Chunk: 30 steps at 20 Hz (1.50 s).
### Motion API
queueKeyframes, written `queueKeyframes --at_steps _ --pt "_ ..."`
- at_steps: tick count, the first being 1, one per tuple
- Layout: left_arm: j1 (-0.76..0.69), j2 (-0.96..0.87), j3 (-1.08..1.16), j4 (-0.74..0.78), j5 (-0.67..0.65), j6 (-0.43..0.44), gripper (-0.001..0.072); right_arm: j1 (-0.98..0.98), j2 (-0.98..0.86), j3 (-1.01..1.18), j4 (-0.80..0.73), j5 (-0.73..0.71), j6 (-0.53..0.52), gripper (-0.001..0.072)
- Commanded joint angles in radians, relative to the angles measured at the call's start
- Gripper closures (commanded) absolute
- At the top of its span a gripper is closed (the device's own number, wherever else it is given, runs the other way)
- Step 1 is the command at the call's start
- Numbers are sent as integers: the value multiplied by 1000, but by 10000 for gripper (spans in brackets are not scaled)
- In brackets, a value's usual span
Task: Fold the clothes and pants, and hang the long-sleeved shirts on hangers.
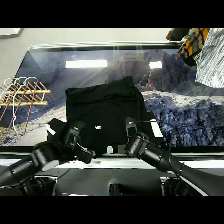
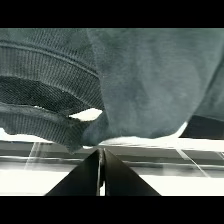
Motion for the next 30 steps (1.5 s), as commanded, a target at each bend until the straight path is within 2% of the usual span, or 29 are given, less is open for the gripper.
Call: queueKeyframes --at_steps 1,4,9,11,12,13,15,16,17,18,19,20,21,24,28,29,30 --pt "-167 -99 38 172 25 -48 169 1 30 19 15 39 20 658" --pt "-224 -188 38 206 26 -49 169 1 31 19 37 42 21 658" --pt "-212 -291 38 258 51 -51 169 1 37 26 101 42 25 658" --pt "-179 -313 38 261 74 -108 169 1 45 26 102 50 40 657" --pt "-157 -319 38 261 83 -138 169 1 45 26 102 50 43 639" --pt "-137 -320 38 261 92 -156 169 1 45 25 100 48 50 582" --pt "-103 -320 38 260 111 -165 172 1 45 24 77 27 69 409" --pt "-92 -320 38 259 113 -165 240 1 44 22 67 13 72 404" --pt "-85 -320 38 259 113 -165 344 1 39 20 55 12 80 367" --pt "-84 -320 38 259 113 -165 392 1 27 20 47 19 97 294" --pt "-84 -320 38 254 113 -165 438 1 10 20 48 23 98 270" --pt "-84 -320 38 241 113 -163 599 1 -8 20 53 19 99 248" --pt "-85 -320 38 230 113 -161 670 1 -24 20 55 3 99 226" --pt "-84 -319 40 192 117 -161 670 1 -69 20 53 -81 100 226" --pt "-84 -317 56 159 120 -162 670 1 -166 20 36 -69 100 231" --pt "-84 -317 64 152 119 -161 670 1 -185 20 32 -57 108 320" --pt "-84 -315 71 145 119 -161 671 1 -192 20 19 -55 107 508"
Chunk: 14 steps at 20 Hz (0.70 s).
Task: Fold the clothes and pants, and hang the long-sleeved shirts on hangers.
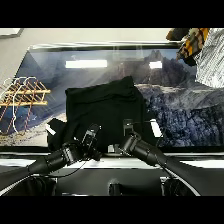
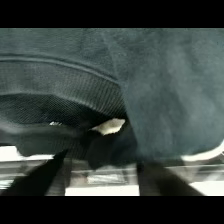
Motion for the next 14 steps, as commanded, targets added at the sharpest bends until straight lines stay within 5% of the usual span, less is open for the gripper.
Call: queueKeyframes --at_steps 1,6,10,14 --pt "1 4 24 -32 -1 0 671 1 -42 0 -39 5 6 655" --pt "2 76 56 -58 -113 0 672 0 86 56 -185 200 -13 659" --pt "40 256 111 -215 -147 1 673 -132 182 241 -190 316 -175 659" --pt "48 327 188 -341 -158 0 674 -340 180 522 -93 232 -389 660"
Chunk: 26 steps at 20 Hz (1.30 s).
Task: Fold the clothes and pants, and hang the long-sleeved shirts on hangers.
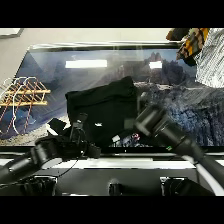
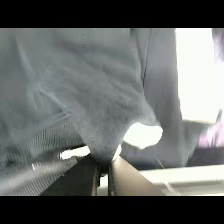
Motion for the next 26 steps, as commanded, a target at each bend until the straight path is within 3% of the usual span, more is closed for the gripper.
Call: queueKeyframes --at_steps 1,4,9,14,16,19,22,26 --pt "6 56 71 -172 -13 8 674 -135 8 241 55 -27 -195 660" --pt "-26 56 135 -296 41 26 675 -133 -38 445 113 2 -284 660" --pt "-119 41 199 -498 222 26 674 -133 -68 626 153 -3 -311 659" --pt "-134 -111 199 -538 278 26 675 -133 -137 597 61 135 -389 659" --pt "-114 -184 199 -563 275 27 675 -135 -143 468 -23 109 -385 659" --pt "-69 -291 199 -566 275 27 675 -135 -142 218 -24 -53 -273 659" --pt "-22 -399 199 -575 264 30 675 -135 -160 21 -26 -243 -85 658" --pt "16 -506 199 -597 213 32 674 -135 -227 -83 20 -323 54 658"
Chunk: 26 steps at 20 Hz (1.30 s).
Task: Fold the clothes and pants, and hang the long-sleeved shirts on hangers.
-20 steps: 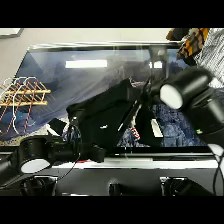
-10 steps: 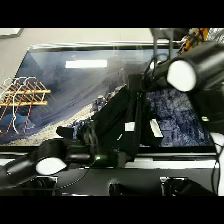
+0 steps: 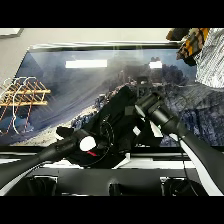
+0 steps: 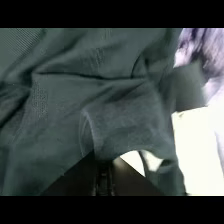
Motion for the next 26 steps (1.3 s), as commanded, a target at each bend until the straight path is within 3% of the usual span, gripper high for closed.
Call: queueKeyframes --at_steps 1,4,5,6,7,10,12,14,17,20,22,26 --pt "32 -93 1 -19 -43 26 673 0 -55 -90 38 -106 129 657" --pt "35 -101 1 -37 -46 58 673 0 -70 -88 58 -132 155 614" --pt "39 -101 1 -37 -47 58 672 0 -69 -77 72 -101 156 515" --pt "41 -101 1 -37 -46 58 672 0 -65 -55 79 -38 145 353" --pt "43 -101 1 -37 -47 58 672 0 -48 -32 80 35 103 270" --pt "47 -99 1 -37 -46 58 672 0 112 -11 41 272 -11 215" --pt "47 -99 1 -37 -46 58 671 -41 256 -34 45 379 5 209" --pt "47 -98 3 -37 -46 61 671 -127 413 -127 155 391 73 209" --pt "47 -95 4 -37 -46 80 671 -176 585 -391 455 251 214 209" --pt "47 -95 4 -37 -46 80 670 -122 624 -653 704 -58 297 212" --pt "47 -95 4 -37 -46 80 671 -65 600 -742 766 -244 345 228" --pt "47 -95 4 -37 -46 80 671 11 470 -759 806 -457 391 228"
